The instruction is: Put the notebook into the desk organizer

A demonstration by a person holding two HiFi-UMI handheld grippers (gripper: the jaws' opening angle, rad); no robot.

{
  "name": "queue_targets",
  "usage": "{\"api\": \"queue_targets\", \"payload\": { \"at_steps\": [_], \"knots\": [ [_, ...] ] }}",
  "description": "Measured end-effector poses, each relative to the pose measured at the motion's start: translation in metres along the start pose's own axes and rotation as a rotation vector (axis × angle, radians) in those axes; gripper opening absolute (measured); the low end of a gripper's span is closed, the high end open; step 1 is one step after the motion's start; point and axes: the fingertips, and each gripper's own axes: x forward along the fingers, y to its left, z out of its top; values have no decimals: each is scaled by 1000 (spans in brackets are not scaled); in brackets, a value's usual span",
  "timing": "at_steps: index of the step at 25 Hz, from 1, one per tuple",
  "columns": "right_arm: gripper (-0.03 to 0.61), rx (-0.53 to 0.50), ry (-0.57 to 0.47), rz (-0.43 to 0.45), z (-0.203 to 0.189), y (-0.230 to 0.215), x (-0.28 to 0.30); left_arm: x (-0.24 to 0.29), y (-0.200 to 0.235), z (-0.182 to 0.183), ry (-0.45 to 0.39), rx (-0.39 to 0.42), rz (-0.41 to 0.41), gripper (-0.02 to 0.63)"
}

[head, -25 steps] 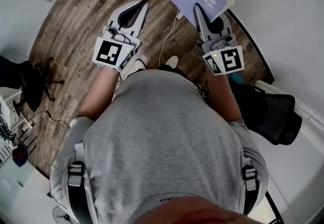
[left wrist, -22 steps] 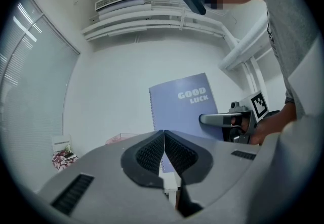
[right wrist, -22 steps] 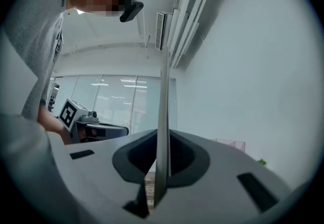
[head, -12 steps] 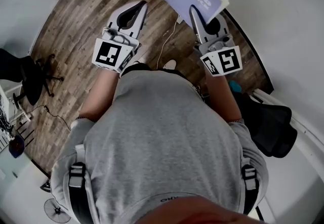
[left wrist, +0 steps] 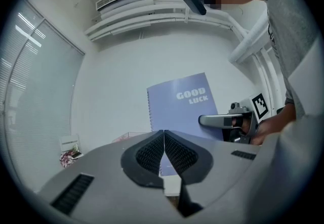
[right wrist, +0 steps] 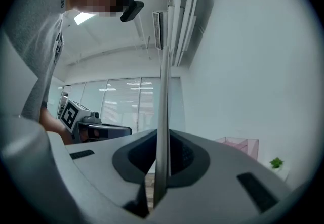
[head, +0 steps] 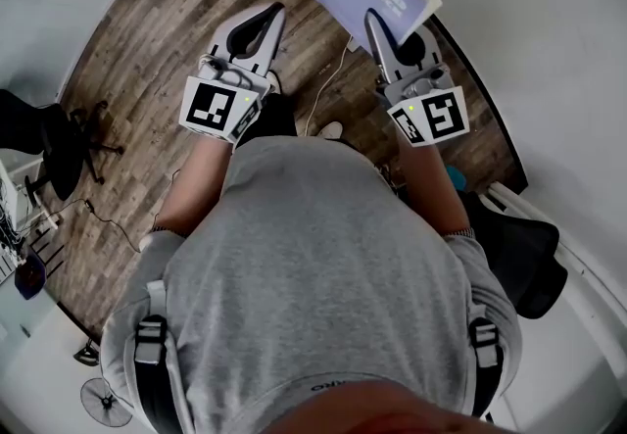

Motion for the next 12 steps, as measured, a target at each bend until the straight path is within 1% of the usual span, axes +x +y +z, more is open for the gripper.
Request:
{"api": "queue_targets", "payload": {
  "at_steps": [4, 9, 12],
  "knots": [
    [39, -12, 11, -6, 0, -4, 33, 10, 34, 2, -22, -4, -6, 21],
    [38, -18, 22, -9, 3, -13, 100, 33, 99, 9, -44, -8, -26, 21],
    [38, -21, 20, -20, 2, -12, 118, 40, 114, 10, -51, -6, -48, 21]
  ]
}}
